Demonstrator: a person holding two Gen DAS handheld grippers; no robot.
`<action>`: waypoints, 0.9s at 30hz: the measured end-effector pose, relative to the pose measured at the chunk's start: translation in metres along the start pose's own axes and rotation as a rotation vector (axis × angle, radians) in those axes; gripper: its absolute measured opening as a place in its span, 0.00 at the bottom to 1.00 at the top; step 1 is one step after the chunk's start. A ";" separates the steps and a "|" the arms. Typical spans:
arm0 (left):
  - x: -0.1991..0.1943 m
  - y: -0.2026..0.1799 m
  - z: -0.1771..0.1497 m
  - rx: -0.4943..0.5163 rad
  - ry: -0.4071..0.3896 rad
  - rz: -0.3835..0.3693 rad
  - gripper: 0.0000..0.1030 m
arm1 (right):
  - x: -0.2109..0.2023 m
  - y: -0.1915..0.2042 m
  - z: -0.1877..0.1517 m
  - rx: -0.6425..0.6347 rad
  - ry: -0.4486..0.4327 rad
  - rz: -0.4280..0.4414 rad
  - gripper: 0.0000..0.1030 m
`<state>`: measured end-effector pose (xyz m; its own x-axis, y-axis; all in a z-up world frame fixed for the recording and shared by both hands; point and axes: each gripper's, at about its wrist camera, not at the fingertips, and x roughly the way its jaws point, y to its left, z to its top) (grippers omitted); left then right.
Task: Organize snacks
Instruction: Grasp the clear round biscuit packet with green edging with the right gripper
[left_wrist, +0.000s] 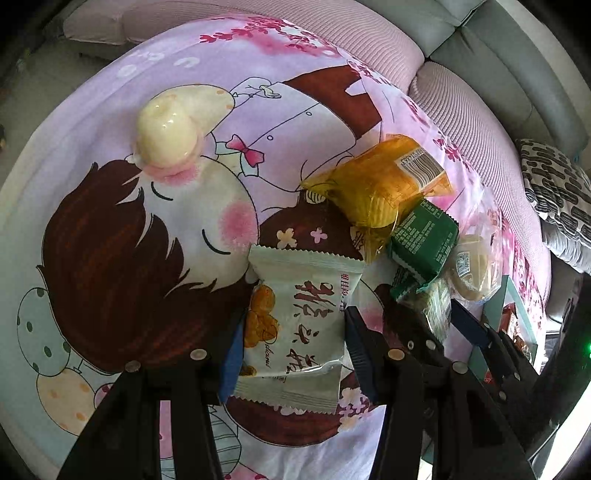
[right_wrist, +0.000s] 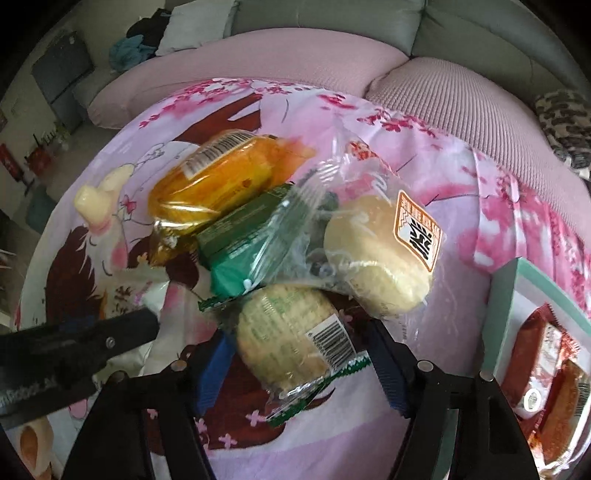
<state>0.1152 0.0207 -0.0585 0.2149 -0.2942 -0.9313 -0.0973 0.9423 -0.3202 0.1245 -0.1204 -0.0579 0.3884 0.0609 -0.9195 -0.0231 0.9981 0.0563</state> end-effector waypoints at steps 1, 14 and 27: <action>0.000 0.000 0.001 -0.002 -0.001 -0.001 0.52 | 0.001 0.001 0.001 0.003 -0.002 0.000 0.71; 0.000 0.001 0.001 -0.015 0.002 -0.006 0.52 | -0.007 0.003 -0.008 0.006 -0.023 -0.023 0.57; -0.004 0.005 -0.002 -0.038 -0.012 -0.027 0.52 | -0.039 0.006 -0.046 0.074 -0.051 0.019 0.51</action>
<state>0.1119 0.0264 -0.0572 0.2292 -0.3175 -0.9202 -0.1284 0.9272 -0.3519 0.0675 -0.1165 -0.0399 0.4351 0.0777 -0.8970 0.0364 0.9939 0.1038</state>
